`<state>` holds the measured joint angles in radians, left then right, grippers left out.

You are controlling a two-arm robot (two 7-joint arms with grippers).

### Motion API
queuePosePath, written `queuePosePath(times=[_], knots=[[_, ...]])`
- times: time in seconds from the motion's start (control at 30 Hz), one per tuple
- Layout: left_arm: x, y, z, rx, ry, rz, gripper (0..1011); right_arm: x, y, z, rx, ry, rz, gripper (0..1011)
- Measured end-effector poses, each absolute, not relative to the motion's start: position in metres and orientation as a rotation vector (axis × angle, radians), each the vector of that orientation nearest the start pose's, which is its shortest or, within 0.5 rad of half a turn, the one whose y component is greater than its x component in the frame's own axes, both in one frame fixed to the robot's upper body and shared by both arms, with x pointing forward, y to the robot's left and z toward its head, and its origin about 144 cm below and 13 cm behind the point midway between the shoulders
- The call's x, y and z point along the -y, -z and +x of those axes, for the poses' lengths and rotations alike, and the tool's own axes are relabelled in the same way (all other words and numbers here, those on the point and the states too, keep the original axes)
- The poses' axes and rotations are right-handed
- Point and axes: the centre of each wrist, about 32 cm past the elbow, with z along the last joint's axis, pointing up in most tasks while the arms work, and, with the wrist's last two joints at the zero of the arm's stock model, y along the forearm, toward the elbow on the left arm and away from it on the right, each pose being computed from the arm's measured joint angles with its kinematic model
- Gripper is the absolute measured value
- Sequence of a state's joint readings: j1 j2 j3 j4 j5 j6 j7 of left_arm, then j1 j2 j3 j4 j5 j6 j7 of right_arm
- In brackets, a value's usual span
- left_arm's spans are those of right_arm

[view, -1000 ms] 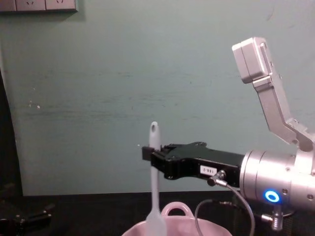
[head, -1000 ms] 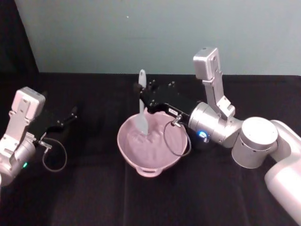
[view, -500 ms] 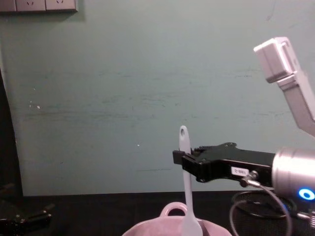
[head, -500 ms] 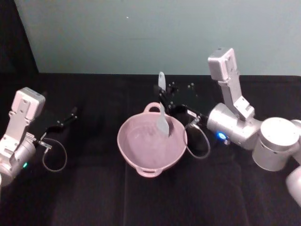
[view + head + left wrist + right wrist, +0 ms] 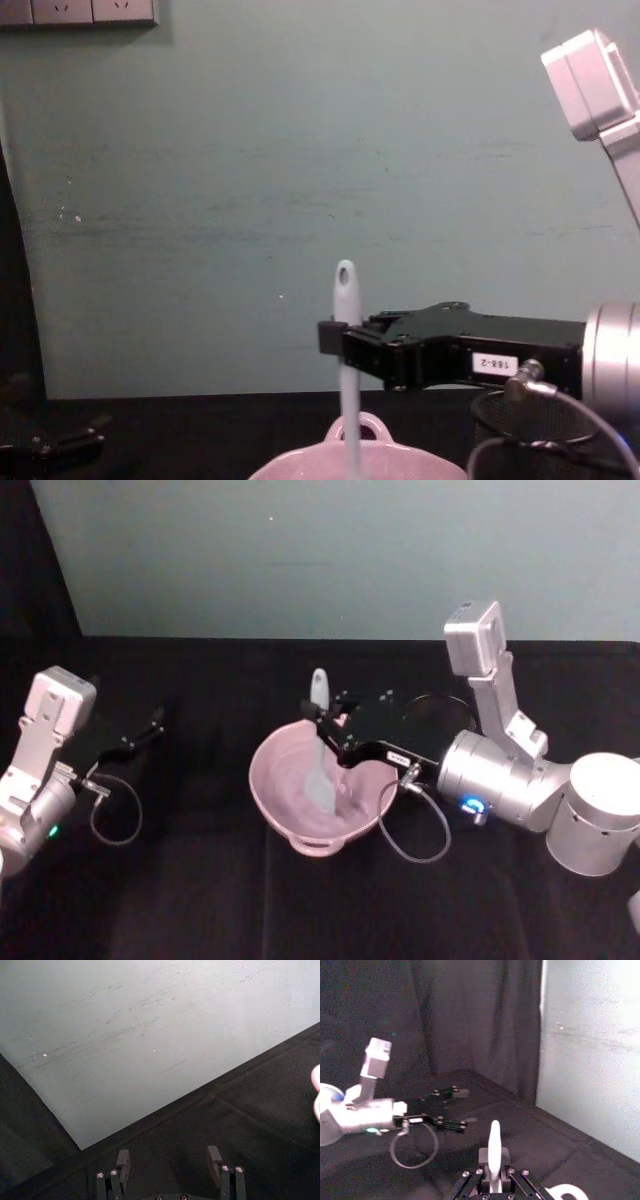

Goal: Use the one hand to pick up the spoon and stir the clear water in the bowl.

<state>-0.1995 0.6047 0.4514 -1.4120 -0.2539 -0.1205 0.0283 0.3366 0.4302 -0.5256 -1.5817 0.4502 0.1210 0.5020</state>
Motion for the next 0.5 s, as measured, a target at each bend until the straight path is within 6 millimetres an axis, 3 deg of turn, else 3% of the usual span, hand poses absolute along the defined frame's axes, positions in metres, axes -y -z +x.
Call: queuePosePath(times=[0.17, 0.5], knots=[[-0.31, -1.14, 0.489, 0.285, -1.248, 0.304, 1011, 0.19, -1.213, 0.51, 0.014, 0.574, -0.057, 113], [-0.31, -1.14, 0.489, 0.285, -1.248, 0.304, 1011, 0.171, -1.197, 0.533, 0.019, 0.643, 0.0, 113]])
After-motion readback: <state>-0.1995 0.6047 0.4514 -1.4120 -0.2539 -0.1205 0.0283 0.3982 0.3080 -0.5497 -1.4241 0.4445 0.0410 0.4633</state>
